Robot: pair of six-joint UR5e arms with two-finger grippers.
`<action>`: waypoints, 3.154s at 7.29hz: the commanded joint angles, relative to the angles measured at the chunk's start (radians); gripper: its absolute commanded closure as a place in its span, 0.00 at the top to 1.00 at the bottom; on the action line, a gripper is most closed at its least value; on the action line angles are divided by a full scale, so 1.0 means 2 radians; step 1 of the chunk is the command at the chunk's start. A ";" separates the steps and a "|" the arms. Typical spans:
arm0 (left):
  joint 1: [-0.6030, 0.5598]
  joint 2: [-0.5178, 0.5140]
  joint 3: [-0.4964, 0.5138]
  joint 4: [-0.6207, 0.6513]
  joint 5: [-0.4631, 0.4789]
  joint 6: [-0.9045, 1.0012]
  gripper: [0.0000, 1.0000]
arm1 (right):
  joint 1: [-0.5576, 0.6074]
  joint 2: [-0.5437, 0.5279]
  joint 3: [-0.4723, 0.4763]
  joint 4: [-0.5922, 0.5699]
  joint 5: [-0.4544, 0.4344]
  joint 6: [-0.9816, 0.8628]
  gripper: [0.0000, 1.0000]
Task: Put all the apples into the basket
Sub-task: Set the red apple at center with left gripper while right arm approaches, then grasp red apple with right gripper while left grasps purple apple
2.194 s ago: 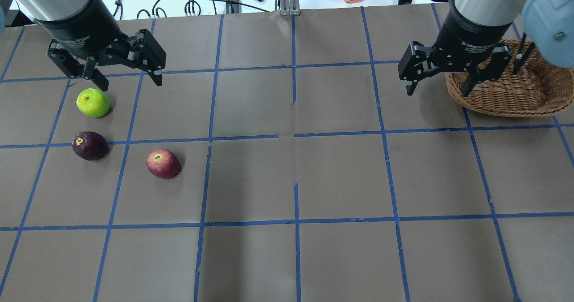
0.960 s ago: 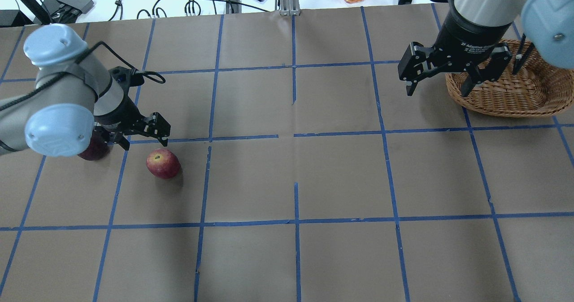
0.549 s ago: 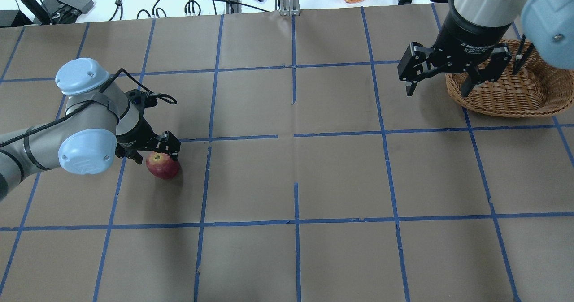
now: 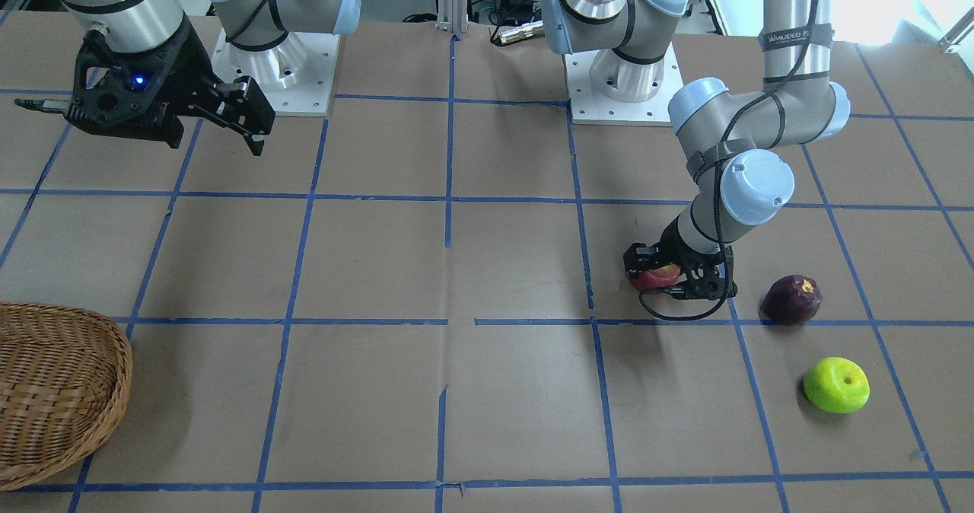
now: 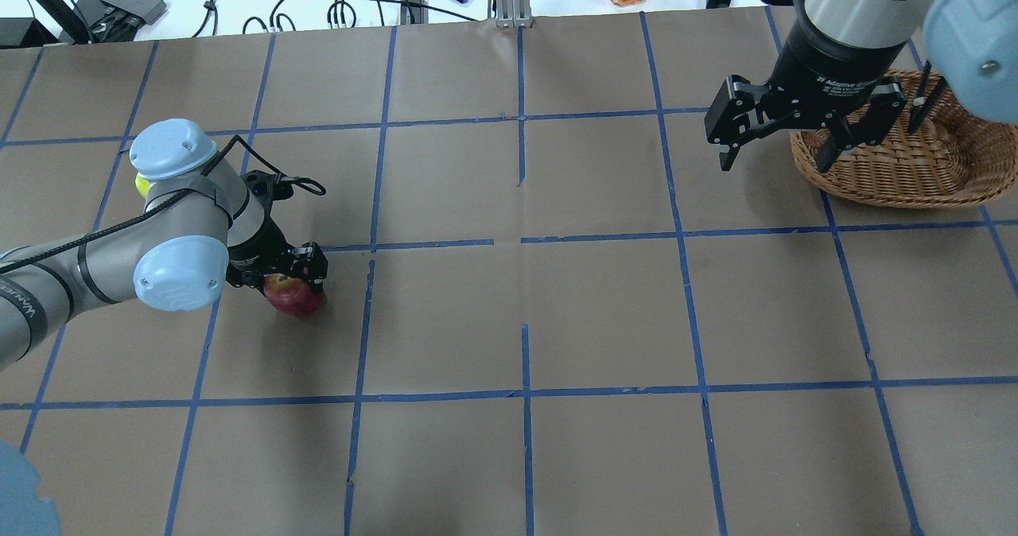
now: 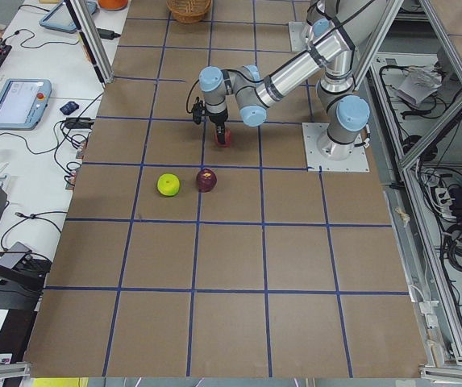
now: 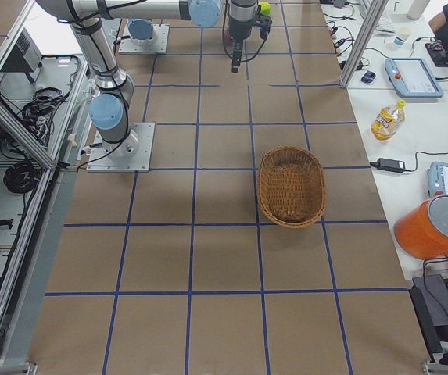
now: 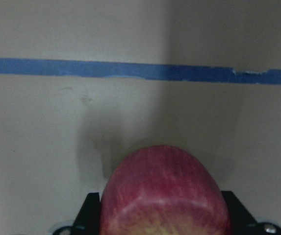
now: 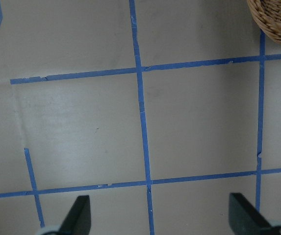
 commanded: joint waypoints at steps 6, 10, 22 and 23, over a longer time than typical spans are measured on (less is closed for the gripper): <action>-0.234 -0.077 0.137 0.061 -0.116 -0.350 0.00 | 0.000 0.002 0.001 -0.001 -0.002 -0.002 1.00; -0.260 -0.118 0.147 0.080 -0.074 -0.387 1.00 | -0.002 0.004 0.002 -0.001 -0.003 -0.002 1.00; 0.192 -0.034 0.204 -0.185 0.012 0.221 1.00 | 0.186 0.231 -0.001 -0.261 0.027 0.215 1.00; 0.191 -0.045 0.191 -0.172 0.011 0.219 1.00 | 0.186 0.245 -0.001 -0.270 0.053 0.215 1.00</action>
